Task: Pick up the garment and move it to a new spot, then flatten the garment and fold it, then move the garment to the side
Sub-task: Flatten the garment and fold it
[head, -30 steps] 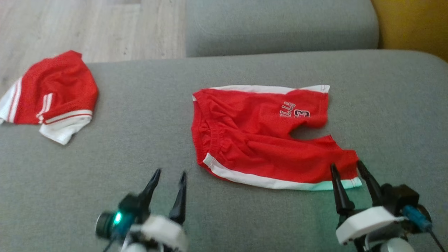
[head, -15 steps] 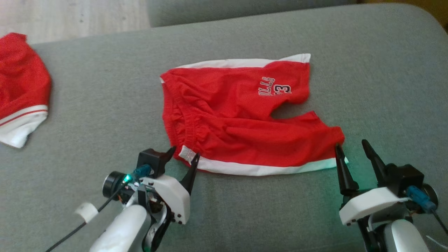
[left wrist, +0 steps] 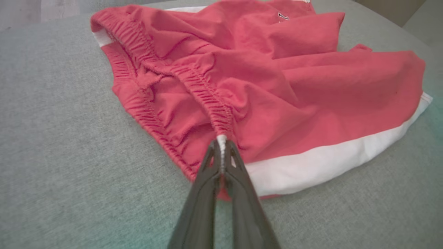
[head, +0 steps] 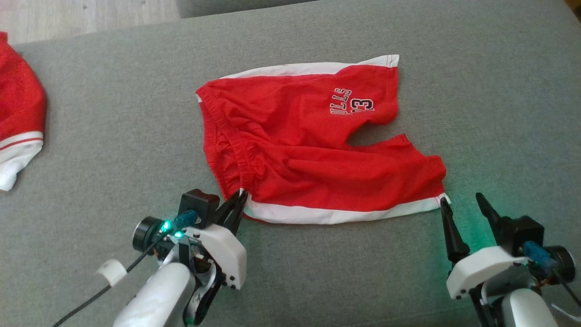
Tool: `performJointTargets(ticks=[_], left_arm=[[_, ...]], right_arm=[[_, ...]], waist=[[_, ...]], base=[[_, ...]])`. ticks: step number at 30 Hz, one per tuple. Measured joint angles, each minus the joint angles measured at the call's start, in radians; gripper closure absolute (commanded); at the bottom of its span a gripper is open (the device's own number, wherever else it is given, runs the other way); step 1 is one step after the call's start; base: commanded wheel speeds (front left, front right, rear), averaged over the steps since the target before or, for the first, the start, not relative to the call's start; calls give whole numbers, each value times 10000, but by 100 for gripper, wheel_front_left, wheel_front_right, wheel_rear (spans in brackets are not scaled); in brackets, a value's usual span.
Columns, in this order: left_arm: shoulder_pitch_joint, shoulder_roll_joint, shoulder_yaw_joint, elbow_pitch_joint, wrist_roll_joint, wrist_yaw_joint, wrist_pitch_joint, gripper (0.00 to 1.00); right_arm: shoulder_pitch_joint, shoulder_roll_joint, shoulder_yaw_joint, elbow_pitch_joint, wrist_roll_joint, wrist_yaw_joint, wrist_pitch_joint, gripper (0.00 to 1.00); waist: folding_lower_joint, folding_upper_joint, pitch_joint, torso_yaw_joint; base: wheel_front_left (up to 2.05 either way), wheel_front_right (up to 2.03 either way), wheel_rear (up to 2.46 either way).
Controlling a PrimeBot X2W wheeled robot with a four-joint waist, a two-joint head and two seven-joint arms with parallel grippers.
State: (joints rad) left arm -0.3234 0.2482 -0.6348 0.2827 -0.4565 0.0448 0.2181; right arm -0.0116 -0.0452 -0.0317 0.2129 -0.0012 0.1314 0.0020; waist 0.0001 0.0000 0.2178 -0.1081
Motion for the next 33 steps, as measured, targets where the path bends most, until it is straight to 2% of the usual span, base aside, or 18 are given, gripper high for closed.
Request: performJointTargets(ticks=[6, 14, 15, 16, 17, 23, 27, 33], left_arm=[[192, 46, 84, -380, 0, 274, -307, 100], [445, 98, 92, -660, -2, 435, -510, 100], [460, 100, 88, -660, -2, 437, -522, 100], [461, 100, 86, -663, -2, 441, -522, 100], [461, 100, 82, -679, -2, 445, -523, 100], [630, 100, 84, -844, -15, 522, -792, 100], [918, 98, 102, -1064, -71, 581, -1116, 100], [1082, 128, 257, -1835, -313, 625, -1340, 100]], right_arm=[[-95, -2, 174, 679, -104, 0, 86, 0], [-1077, -2, 284, 1952, -314, 0, 63, 0], [-1127, -4, 291, 2109, -314, 0, 71, 18], [-1166, -4, 295, 2236, -309, 0, 71, 27], [-1216, -6, 314, 2345, -297, 0, 75, 47], [-1317, -6, 408, 2640, 215, 0, 157, 100], [-1278, -13, 403, 2330, 675, 0, 153, 100], [-1257, -203, 462, 616, 1423, 0, 330, 100]], waist=[[0, 0, 54, 109], [0, 0, 68, 262], [0, 0, 57, 287], [0, 0, 42, 312], [-1, 0, 24, 339], [-1, 0, -176, 431], [0, 0, -511, 454], [-1, 0, -1153, 502]], base=[[0, 0, 0], [0, 0, 0], [0, 0, 0], [0, 0, 0], [0, 0, 0], [0, 0, 0], [0, 0, 0], [0, 0, 0]])
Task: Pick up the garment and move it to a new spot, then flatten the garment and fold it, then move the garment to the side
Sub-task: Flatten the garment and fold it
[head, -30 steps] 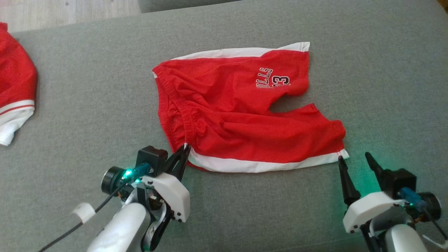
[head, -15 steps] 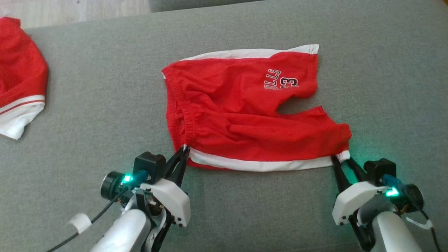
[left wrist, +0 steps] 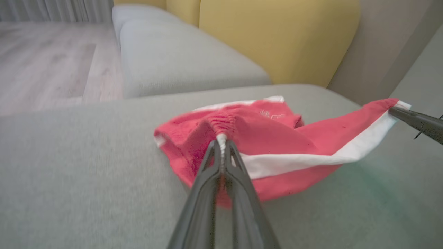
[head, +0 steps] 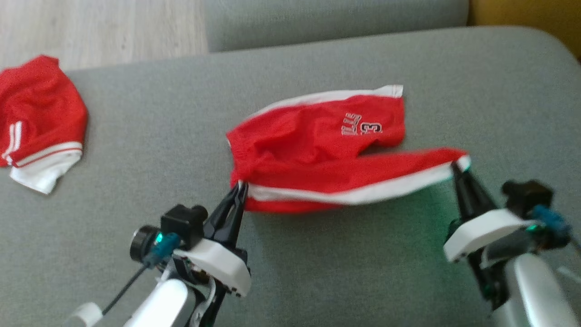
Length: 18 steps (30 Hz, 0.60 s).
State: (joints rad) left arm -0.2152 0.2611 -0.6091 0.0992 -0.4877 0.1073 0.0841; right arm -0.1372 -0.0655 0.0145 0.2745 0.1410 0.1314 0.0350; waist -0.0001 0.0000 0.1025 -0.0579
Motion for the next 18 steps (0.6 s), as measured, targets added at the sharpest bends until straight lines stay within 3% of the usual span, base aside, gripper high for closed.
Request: performJointTargets(ticks=[9, 18], left_arm=[[-298, 604, 585, -2493, 42, 263, 504, 100], [-3009, 1296, 1210, -4778, 121, 127, 2157, 100]], right_arm=[[-14, -422, -698, -3476, 98, 0, 1200, 100], [-865, -441, -1124, -6656, -270, 0, 2658, 100]], waist=[[-1, 0, -1134, 69], [-1, 0, -1405, 1]], base=[[0, 0, 0], [0, 0, 0]])
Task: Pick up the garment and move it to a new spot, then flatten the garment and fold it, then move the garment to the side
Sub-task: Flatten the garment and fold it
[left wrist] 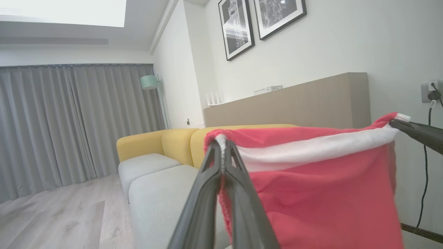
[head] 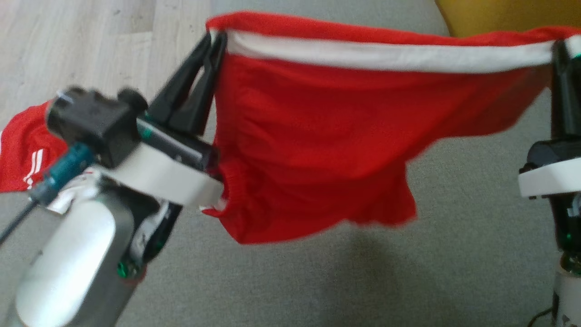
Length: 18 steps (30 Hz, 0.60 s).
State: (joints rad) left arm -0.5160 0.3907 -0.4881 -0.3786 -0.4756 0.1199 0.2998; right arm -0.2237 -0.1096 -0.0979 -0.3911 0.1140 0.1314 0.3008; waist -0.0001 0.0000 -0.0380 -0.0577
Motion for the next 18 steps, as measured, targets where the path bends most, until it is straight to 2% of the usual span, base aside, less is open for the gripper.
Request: performJointTargets(ticks=[4, 7, 11, 15, 16, 18], left_arm=[[-574, 27, 25, 190, -178, -153, 407, 100], [-997, 25, 56, 631, -253, -309, 556, 100], [-2101, -36, 203, 1664, -391, -660, 456, 100], [-3984, -280, 416, 2922, -238, -1095, -171, 100], [-3984, -280, 416, 2922, -238, -1095, -171, 100], [-4981, -458, 420, 3555, -82, -1340, -495, 100]], right_arm=[[-249, -67, 339, -58, -6, 0, 407, 100], [-815, -50, 600, 481, -4, 0, 539, 100], [-2547, 71, 803, 1906, -113, 0, 357, 100], [-4860, 284, 848, 3448, -437, 0, -487, 100], [-4860, 284, 848, 3448, -437, 0, -487, 100], [-5976, 332, 780, 4157, -646, 0, -986, 100]], waist=[[1, 0, 289, -72], [1, 0, 703, -137], [4, 0, 1492, -254], [5, 0, 2396, -359], [5, 0, 2396, -359], [6, 0, 2845, -403]], base=[[0, 0, 0], [0, 0, 0], [0, 0, 0], [0, 0, 0], [0, 0, 0], [0, 0, 0]])
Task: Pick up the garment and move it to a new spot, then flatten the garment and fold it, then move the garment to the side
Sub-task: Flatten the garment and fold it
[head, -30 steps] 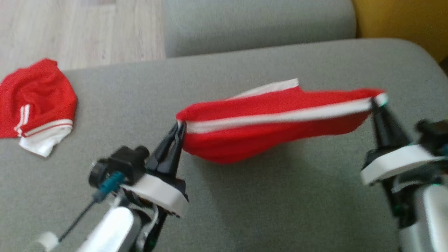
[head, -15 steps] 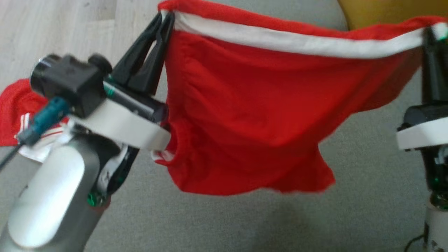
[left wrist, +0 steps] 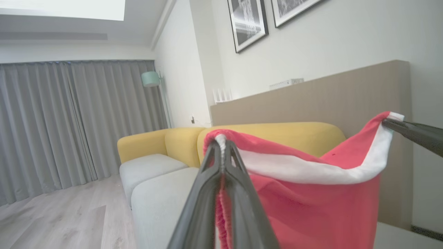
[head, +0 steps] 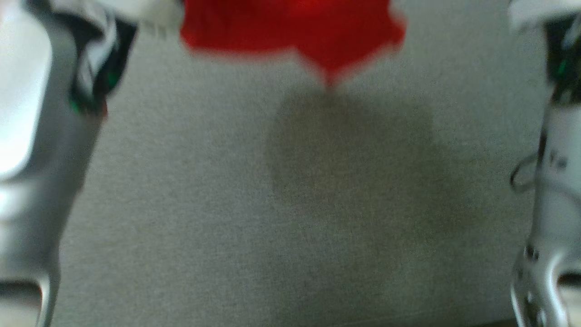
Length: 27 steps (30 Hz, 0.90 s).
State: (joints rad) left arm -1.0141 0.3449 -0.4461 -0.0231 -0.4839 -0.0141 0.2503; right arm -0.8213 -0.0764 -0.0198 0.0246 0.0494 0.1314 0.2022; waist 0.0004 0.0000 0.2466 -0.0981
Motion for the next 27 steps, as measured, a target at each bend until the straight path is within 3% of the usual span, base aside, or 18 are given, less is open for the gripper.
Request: performJointTargets(ticks=[5, 10, 19, 27], left_arm=[[-1538, -430, 219, 1413, 115, -230, -769, 100], [-1569, -619, 205, 2339, 86, -391, -1223, 100], [1766, -823, 249, 2579, -696, -370, -2660, 100], [4288, -727, 77, 899, -802, -23, -3321, 100]], right_arm=[[-1641, 6, -48, 1438, -460, 0, -1022, 100], [-1661, 38, 453, 2656, -136, 0, -1676, 100], [436, 82, 1095, 3519, 566, 0, -2757, 100], [2541, 107, 989, 2278, 650, 0, -2959, 100]], waist=[[-1, 0, 1050, -93], [0, -1, 2083, -175], [-1, -1, 2882, -290], [-8, 0, 2136, -82]], base=[[0, 0, 0], [0, 0, 0], [0, 0, 0], [0, 0, 0]])
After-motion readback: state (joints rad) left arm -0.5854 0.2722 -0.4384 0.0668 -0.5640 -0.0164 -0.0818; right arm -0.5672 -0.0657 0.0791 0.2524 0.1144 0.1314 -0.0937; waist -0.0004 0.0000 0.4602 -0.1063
